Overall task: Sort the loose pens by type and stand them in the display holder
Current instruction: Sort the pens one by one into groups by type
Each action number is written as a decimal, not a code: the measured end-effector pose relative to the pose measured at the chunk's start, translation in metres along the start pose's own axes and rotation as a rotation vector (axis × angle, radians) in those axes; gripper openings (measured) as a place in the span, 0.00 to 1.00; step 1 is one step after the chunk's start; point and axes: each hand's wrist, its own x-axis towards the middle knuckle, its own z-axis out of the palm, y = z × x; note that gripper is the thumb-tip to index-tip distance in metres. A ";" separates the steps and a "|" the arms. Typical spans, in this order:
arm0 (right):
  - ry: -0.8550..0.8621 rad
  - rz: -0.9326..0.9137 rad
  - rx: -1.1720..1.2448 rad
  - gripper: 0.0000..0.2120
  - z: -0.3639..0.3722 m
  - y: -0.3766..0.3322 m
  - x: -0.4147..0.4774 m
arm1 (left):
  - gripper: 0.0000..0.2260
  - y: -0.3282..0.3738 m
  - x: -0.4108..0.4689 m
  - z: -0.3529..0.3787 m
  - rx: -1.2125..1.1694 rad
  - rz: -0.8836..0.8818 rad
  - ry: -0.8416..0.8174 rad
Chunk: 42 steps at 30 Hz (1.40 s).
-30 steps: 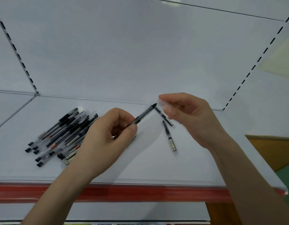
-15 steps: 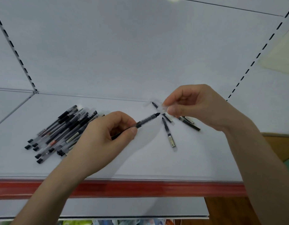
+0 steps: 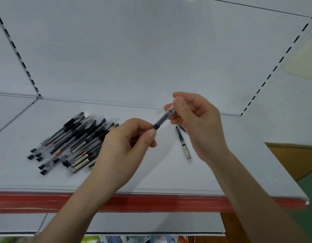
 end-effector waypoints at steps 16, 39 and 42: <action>-0.091 0.269 -0.957 0.07 -0.058 0.041 0.025 | 0.03 -0.055 -0.008 0.006 0.760 -0.035 -0.018; -0.256 0.013 -0.860 0.04 -0.026 0.057 0.070 | 0.06 -0.033 0.029 0.002 -0.308 -0.372 0.096; -0.307 -0.085 -1.209 0.12 -0.025 0.087 0.111 | 0.06 -0.032 0.024 -0.009 -0.333 -0.379 0.101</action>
